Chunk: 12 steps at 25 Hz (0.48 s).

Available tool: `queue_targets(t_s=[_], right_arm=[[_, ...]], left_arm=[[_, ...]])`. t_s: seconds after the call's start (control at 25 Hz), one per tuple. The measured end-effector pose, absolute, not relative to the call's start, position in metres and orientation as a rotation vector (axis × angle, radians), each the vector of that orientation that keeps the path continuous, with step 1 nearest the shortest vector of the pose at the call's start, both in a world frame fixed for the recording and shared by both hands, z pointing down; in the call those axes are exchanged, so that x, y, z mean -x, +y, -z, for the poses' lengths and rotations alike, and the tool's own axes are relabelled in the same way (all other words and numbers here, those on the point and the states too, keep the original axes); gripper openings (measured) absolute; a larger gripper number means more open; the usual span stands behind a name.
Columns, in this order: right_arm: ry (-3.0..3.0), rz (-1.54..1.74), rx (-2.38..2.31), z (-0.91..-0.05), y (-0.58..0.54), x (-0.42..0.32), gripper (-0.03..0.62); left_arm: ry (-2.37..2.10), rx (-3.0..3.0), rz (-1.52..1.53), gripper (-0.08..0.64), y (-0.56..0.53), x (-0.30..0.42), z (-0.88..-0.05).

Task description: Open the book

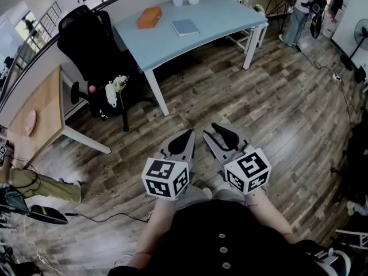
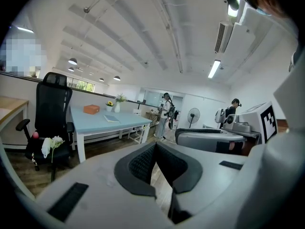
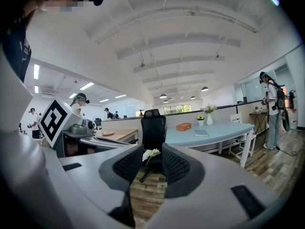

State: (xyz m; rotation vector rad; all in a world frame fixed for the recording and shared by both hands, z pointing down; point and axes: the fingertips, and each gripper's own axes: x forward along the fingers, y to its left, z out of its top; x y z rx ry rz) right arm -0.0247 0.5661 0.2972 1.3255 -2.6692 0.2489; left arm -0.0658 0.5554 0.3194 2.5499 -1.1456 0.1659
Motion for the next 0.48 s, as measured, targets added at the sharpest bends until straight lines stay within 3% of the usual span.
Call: queue_targets(t_s=[0.24,0.48], right_arm=[[-2.650,-0.258,-1.347,-0.302,0.569,0.015,0.208],[-2.642,-0.285,-1.357,-0.307,0.564,0.009,0.216]], left_arm=[[-1.152,-2.522,-0.164,0.012,0.559,0.061,-0.326],[-1.148,-2.511,-0.162,0.012,0.552,0.058,-0.329]])
